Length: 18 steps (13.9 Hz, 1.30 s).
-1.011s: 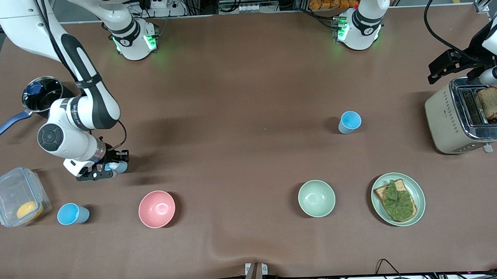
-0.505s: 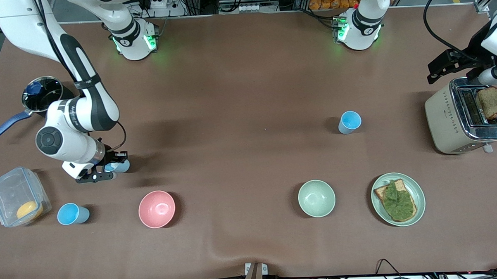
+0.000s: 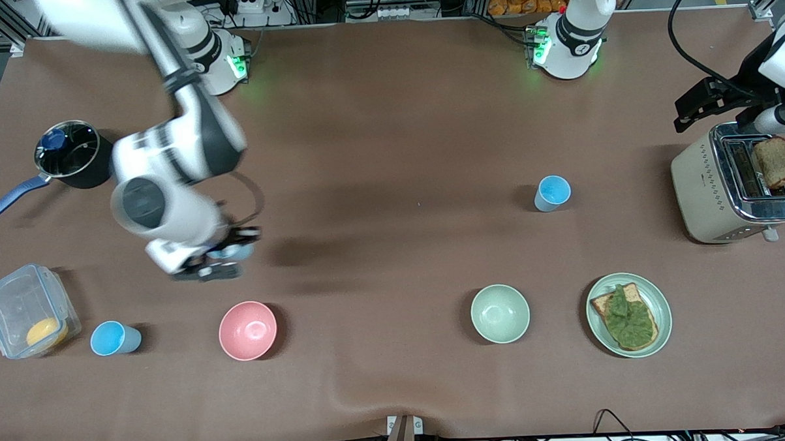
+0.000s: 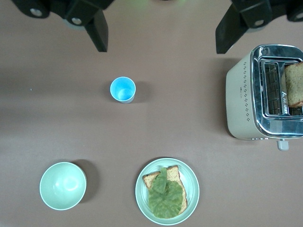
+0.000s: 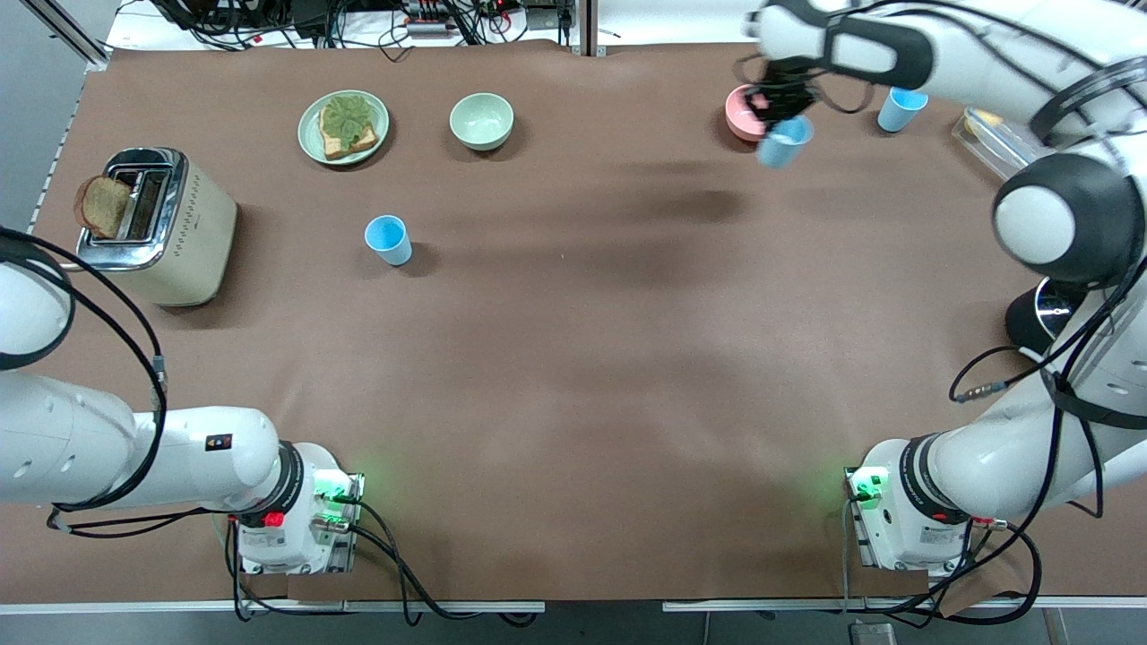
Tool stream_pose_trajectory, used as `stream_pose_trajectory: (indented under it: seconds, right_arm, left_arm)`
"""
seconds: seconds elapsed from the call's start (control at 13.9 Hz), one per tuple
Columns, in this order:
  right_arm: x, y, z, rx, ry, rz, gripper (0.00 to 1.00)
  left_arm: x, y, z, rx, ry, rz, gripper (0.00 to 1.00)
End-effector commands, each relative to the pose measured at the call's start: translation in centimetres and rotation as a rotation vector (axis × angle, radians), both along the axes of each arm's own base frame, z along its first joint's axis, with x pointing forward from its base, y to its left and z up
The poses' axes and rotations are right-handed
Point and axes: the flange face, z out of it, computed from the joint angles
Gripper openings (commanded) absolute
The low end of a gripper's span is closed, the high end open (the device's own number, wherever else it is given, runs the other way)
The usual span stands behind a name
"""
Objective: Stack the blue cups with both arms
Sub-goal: 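Carry the tissue cup to the table center and lower it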
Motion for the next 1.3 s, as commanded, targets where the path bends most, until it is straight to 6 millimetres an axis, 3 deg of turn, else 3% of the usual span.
stream_pose_trajectory:
  seconds: [0.0,0.14,0.36,1.01,1.23]
  right_arm:
    - [0.2,7.5,-4.1,-0.029,0.015,-0.097,0.0]
    - [-0.5,12.4,-4.9,-0.024,-0.008,-0.099,0.0]
    - [-2.0,16.9,-6.1,0.0,-0.041,-0.119,0.0]
    - [-8.2,25.8,-10.3,0.022,-0.078,-0.177,0.0]
    - [-9.7,27.2,-11.7,0.015,-0.075,-0.183,0.0]
  left_arm:
    - [-0.4,-0.2,0.6,-0.019,0.001,0.014,1.0]
    - [-0.4,-0.1,0.6,-0.019,0.001,0.014,1.0]
    - [-0.4,-0.3,0.6,-0.018,0.001,0.013,1.0]
    - [-0.4,-0.1,0.6,-0.019,0.001,0.014,1.0]
    - [-0.4,-0.3,0.6,-0.019,0.001,0.011,1.0]
